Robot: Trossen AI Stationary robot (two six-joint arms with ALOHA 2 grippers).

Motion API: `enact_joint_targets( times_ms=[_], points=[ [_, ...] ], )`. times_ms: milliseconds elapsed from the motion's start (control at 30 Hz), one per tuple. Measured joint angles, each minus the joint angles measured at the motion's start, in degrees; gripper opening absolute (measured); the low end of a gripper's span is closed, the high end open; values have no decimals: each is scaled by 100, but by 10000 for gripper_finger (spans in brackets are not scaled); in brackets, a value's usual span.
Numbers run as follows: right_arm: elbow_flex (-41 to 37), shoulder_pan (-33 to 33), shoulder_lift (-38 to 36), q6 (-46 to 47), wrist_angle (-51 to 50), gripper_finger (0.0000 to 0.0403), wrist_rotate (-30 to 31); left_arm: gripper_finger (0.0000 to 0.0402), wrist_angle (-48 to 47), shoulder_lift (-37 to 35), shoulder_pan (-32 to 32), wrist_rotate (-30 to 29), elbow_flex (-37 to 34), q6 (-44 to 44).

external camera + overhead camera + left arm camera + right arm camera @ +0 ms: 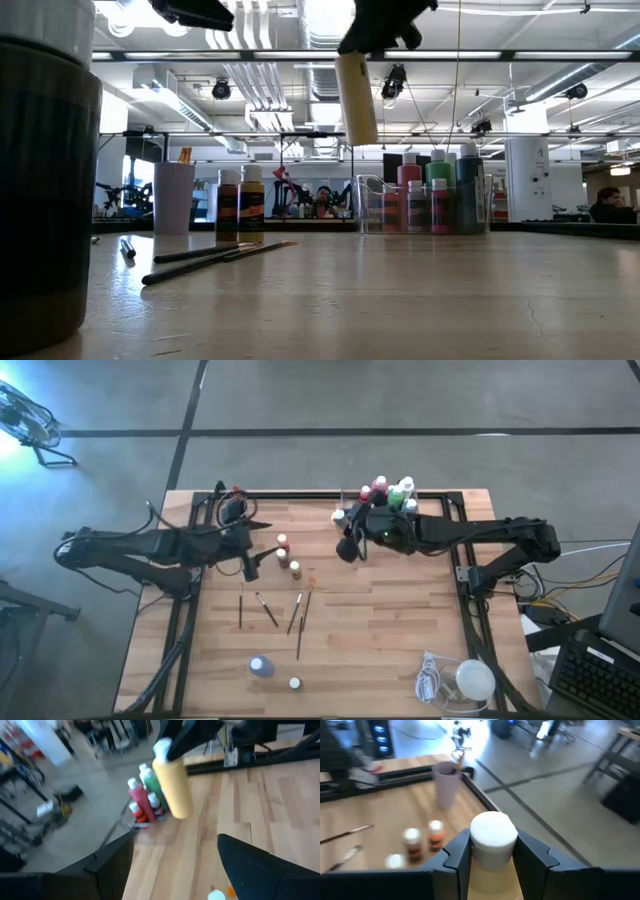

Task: Pick & Place Paint Supplies
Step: Put the yellow paint bottle into the transparent bin

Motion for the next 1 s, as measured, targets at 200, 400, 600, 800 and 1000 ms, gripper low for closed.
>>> enact_joint_targets(
  times_ms=[200, 400, 600, 800, 1000],
  points=[
    [-349, -261, -219, 194, 131, 110, 774, 291, 1000, -587, 2, 23, -1060, 216],
    [-895, -333, -320, 158, 712, 110, 1232, 291, 2087, -921, 2, 27, -1866, 220],
    [-1784, -593, -402, 129, 1831, 110, 1469, 291, 2569, -1044, 2, 30, -2286, 236],
    [-2735, -680, -549, -186, 3566, 110, 1462, 291, 2560, -1067, 2, 29, -2347, 190],
    [-3206, -787, -565, -334, 4145, 110, 1472, 291, 2554, -1067, 2, 29, -2345, 185]
  ],
)
